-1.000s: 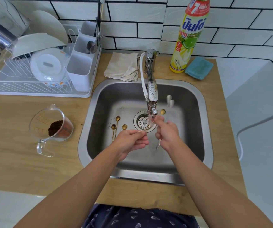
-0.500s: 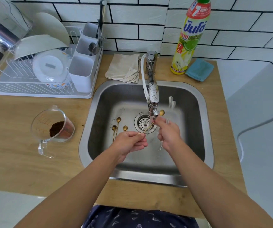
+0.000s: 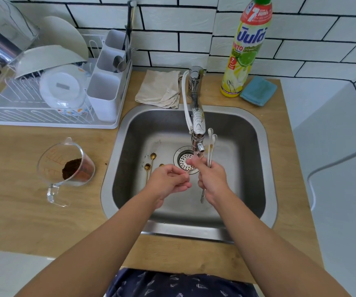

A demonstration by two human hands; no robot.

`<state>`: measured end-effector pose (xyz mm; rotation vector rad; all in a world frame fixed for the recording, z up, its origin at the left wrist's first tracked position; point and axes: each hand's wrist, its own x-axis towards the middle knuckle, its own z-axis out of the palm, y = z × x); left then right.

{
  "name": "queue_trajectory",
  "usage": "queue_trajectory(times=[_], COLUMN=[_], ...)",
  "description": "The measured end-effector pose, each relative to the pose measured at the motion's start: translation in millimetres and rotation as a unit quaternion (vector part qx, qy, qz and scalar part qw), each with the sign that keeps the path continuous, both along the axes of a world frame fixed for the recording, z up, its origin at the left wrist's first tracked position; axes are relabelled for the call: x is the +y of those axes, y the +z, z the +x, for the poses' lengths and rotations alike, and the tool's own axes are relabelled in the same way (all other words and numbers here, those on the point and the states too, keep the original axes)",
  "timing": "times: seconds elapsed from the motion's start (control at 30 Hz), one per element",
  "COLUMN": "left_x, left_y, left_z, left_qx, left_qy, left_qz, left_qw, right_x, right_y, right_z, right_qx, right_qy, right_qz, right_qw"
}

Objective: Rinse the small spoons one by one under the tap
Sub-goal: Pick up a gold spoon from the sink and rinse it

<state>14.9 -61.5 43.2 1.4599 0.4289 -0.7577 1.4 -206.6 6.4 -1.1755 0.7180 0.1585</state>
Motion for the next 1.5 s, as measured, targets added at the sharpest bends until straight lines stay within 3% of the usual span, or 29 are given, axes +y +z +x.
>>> queue_trajectory(times=[0.13, 0.3, 0.5, 0.6, 0.67, 0.73, 0.8, 0.87, 0.93, 1.03, 1.17, 1.5], left_x=[-0.9, -1.2, -1.6, 3.6, 7.9, 11.1, 13.8, 19.7, 29.5, 41.9, 50.9, 48.0], left_y=[-4.3, -4.1, -5.8, -14.3, -21.2, -24.6, -25.3, -20.3, -16.5, -13.3, -14.0, -19.7], left_z=[-4.6, -6.0, -1.1, -5.2, -7.4, -9.0, -9.5, -9.9, -9.8, -9.4, -6.7, -6.3], left_qx=[-0.039, -0.043, -0.047, -0.137, -0.249, -0.295, -0.227, -0.094, -0.019, 0.007, 0.014, -0.01], left_qy=[0.0, 0.018, 0.032, 0.009, -0.05, -0.09, -0.095, -0.094, -0.144, -0.227, -0.238, -0.248], left_qz=[0.02, -0.012, -0.018, 0.076, 0.192, 0.242, 0.176, 0.073, 0.044, 0.053, 0.075, 0.094], left_qw=[0.999, 0.999, 0.998, 0.988, 0.948, 0.92, 0.953, 0.988, 0.988, 0.973, 0.968, 0.964], right_x=[8.5, -13.7, 0.0, -9.9, -17.8, -18.5, -16.0, -12.7, -8.9, -2.5, 0.9, -1.0], right_y=[-8.4, -4.9, -7.1, -4.9, -6.2, -7.6, -9.3, -11.4, -13.5, -15.4, -20.3, -21.8], right_z=[-8.9, 12.4, -8.0, 3.7, 11.1, 12.2, 12.0, 13.0, 12.9, 10.9, 8.5, 3.2], right_qx=[0.021, -0.004, 0.013, 0.018, 0.027, 0.022, 0.018, 0.006, -0.014, -0.046, -0.056, -0.053], right_qy=[0.037, -0.071, 0.066, -0.038, -0.114, -0.122, -0.102, -0.064, -0.009, 0.069, 0.069, 0.061], right_qz=[0.006, 0.012, 0.001, 0.005, 0.017, 0.028, 0.025, 0.001, -0.038, -0.127, -0.207, -0.189], right_qw=[0.999, 0.997, 0.998, 0.999, 0.993, 0.992, 0.994, 0.998, 0.999, 0.988, 0.974, 0.979])
